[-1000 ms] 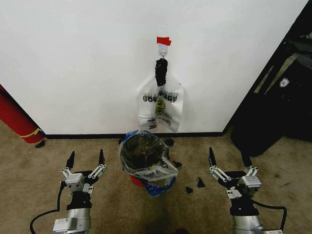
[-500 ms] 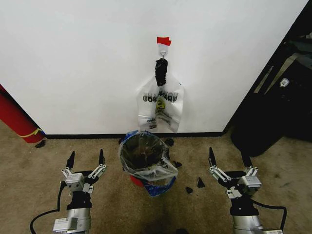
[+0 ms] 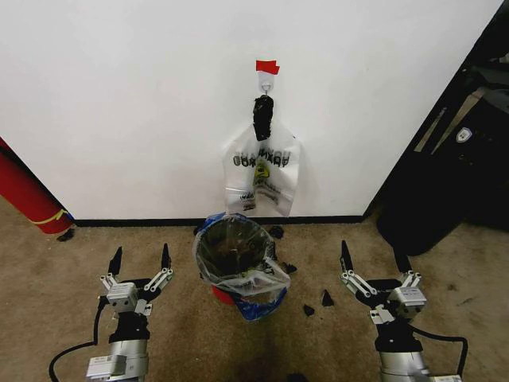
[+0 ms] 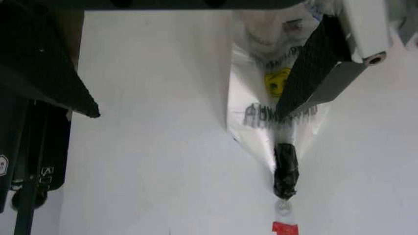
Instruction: Pick up the garbage bag from the wall and place it over the trash bin.
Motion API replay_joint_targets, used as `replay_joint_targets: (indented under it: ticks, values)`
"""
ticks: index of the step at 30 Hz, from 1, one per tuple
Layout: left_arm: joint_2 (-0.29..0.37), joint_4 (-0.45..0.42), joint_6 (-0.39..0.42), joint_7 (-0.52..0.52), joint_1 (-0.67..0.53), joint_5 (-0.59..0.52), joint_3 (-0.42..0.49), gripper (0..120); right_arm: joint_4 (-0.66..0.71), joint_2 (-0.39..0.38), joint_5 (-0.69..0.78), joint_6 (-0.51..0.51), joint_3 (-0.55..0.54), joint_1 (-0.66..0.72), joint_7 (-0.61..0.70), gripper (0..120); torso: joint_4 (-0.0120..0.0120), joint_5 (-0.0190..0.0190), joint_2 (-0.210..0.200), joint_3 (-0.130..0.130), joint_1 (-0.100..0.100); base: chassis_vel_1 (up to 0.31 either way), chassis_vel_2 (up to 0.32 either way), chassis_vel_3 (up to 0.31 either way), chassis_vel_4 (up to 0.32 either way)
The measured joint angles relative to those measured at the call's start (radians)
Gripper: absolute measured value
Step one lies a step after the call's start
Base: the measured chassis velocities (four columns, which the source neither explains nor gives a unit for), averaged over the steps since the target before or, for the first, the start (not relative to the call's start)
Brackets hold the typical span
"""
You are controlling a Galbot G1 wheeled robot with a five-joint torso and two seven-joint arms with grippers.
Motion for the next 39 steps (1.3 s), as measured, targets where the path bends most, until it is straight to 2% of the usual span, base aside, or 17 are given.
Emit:
replay_joint_targets:
  ticks: [39]
  values:
    - [0.000, 0.000, 0.000, 0.000, 0.000, 0.000, 0.000, 100, 0.000, 0.000, 0.000, 0.000, 0.000, 0.000, 0.000, 100, 0.0000, 0.0000, 0.000, 0.000, 0.000, 0.000, 0.000, 0.000, 0.000]
